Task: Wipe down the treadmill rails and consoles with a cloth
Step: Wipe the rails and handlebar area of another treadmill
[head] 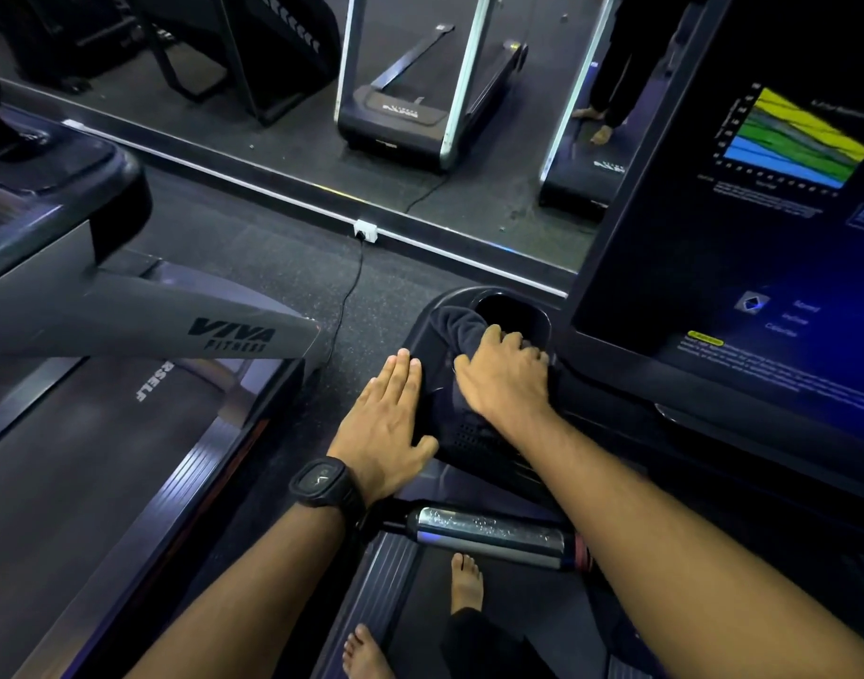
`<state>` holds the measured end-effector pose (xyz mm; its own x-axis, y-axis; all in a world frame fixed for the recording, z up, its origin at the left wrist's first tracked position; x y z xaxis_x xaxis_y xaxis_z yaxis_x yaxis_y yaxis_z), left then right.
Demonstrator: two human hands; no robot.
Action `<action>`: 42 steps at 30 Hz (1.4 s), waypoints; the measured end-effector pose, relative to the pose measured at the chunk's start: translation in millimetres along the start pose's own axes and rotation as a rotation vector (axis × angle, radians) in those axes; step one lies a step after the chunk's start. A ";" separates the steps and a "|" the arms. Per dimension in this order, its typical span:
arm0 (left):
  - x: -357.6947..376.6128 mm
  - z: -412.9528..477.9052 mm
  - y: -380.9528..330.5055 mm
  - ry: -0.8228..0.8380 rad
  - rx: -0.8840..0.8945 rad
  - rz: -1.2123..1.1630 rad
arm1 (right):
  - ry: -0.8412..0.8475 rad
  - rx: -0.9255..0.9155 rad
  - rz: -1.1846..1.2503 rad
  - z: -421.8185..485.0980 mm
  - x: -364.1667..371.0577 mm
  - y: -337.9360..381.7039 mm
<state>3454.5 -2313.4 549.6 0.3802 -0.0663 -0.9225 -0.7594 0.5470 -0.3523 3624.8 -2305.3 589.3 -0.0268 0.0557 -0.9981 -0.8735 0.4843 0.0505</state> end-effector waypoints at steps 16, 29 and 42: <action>2.6 2.3 2.0 0.014 -0.013 -0.009 | -0.056 -0.030 0.080 -16.4 7.6 30.7; 5.6 22.9 4.2 -0.012 -0.007 -0.004 | -0.093 0.517 0.532 51.6 0.0 19.5; 9.8 38.3 2.2 -0.020 0.008 -0.021 | 0.074 0.125 0.410 35.8 -10.2 -4.4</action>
<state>3476.7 -2280.9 545.8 0.4068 -0.0613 -0.9115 -0.7470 0.5520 -0.3705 3646.3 -2276.7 600.5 -0.3978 0.2047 -0.8943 -0.7178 0.5377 0.4423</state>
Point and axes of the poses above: each hand's wrist, its own z-axis towards the middle knuckle, its own x-axis out of the palm, y = z × x, the point moved 1 cm from there along z, towards the middle knuckle, and after that the axes turned 15 degrees about -y, right-handed, at the moved point
